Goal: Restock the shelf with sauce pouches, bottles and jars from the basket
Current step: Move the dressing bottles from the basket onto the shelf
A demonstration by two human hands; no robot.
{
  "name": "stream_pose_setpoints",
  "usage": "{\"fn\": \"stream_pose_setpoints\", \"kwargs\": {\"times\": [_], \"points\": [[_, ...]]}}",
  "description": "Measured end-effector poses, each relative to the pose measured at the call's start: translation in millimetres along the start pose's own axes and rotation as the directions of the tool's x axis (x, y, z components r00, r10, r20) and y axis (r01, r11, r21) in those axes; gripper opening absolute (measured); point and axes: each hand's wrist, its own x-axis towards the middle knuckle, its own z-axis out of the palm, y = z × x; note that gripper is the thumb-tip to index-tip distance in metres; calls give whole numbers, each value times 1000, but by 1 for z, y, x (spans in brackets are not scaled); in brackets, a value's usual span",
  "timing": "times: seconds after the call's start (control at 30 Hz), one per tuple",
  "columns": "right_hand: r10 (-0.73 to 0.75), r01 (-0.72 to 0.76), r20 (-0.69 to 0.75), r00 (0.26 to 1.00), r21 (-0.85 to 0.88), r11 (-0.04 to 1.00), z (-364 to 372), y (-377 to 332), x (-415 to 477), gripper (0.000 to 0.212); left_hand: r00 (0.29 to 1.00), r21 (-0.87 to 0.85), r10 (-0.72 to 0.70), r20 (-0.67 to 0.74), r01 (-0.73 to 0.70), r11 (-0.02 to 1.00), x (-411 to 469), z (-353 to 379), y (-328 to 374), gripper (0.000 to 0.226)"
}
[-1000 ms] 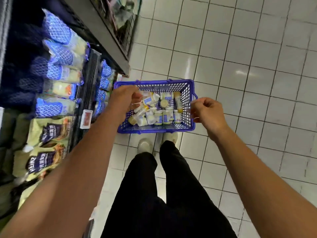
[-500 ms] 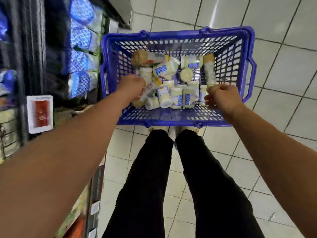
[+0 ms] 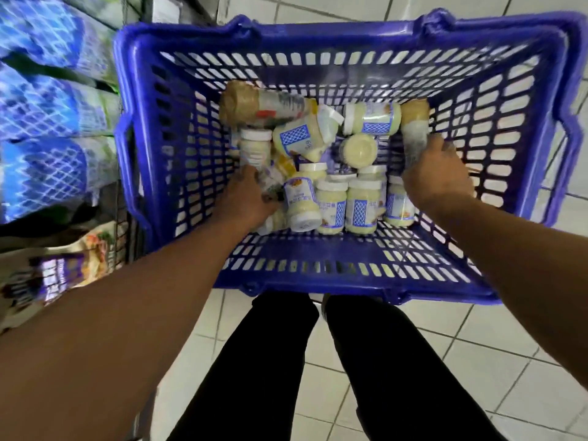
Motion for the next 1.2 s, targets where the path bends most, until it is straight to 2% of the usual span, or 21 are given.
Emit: {"fn": "stream_pose_setpoints", "kwargs": {"times": [0.07,0.17,0.27,0.43,0.53,0.6,0.67,0.7,0.73,0.83,0.9,0.97,1.0,1.07,1.13,1.2], "points": [[31,-30,21,999,-44,999,10,-6,8,56,999,16,-18,-45,19,1000,4,6,-3,62],[72,-74,-22,997,-114,991,22,-15,20,54,996,28,-5,-90,8,1000,8,11,-8,57],[97,-103,-36,995,-200,975,25,-20,36,57,997,-16,39,-63,-40,999,14,9,-14,58],[87,-84,-2,996,-273,958,27,-22,57,79,998,-164,57,15,-54,985,21,5,-19,56],[136,-128,53,989,-133,983,23,-23,52,90,999,-288,26,32,-15,958,18,6,-16,55],[166,-187,150,975,142,972,19,-21,40,89,998,-332,-17,52,34,943,12,5,-11,57],[202,-313,279,939,447,838,14,-13,22,89,997,-356,-28,69,51,933,6,4,-5,56],[210,-371,340,917,534,760,11,-7,12,87,997,-376,-21,71,46,925,2,2,-1,52],[191,-407,396,898,585,702,8,-2,0,79,997,-396,-14,72,42,917,-2,0,3,47],[88,-470,504,859,711,524,-2,11,-36,29,997,-432,-8,75,40,901,-17,-11,18,38],[32,-559,586,810,755,343,-15,11,-59,18,995,-489,-5,97,53,871,-28,-19,30,31],[-87,-633,653,752,753,176,-31,8,-83,14,993,-556,9,120,60,829,-41,-30,43,21],[-148,-640,654,742,757,132,-40,5,-94,25,992,-589,18,126,60,806,-48,-36,50,17],[-205,-592,601,773,798,108,-58,-3,-117,47,991,-661,39,128,56,748,-62,-49,63,14],[-231,-498,510,828,860,115,-78,-12,-138,47,989,-729,68,131,50,683,-79,-65,76,11],[-235,-431,440,867,898,90,-101,-21,-157,34,986,-773,111,127,29,633,-99,-83,91,11]]}}
